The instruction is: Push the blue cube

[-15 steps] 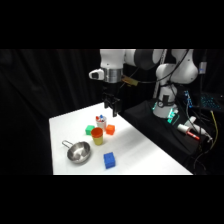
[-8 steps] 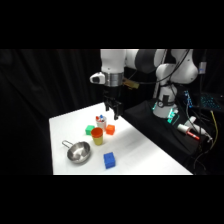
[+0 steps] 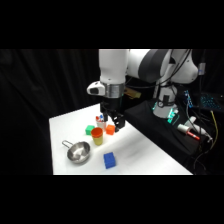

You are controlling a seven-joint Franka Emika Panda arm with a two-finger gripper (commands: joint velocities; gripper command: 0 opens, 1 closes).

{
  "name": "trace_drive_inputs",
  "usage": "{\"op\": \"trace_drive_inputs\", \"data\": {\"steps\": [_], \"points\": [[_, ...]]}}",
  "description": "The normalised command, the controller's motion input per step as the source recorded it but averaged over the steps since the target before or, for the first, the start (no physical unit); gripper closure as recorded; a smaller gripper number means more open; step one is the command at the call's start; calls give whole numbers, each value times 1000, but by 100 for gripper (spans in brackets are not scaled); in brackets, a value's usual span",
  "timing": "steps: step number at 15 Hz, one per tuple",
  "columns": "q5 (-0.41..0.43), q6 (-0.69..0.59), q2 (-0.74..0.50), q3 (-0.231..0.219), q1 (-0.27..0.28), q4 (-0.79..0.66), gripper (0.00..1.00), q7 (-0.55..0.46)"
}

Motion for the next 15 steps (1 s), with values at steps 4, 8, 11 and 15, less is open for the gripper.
{"op": "trace_drive_inputs", "data": {"steps": [4, 8, 11, 15], "points": [[-195, 64, 333, -50, 75, 359, 52, 93], [-65, 81, 215, -41, 88, 204, 85, 24], [-14, 126, 102, -21, 87, 53, 99, -7], [2, 241, 92, -16, 69, -44, 95, -5]]}}
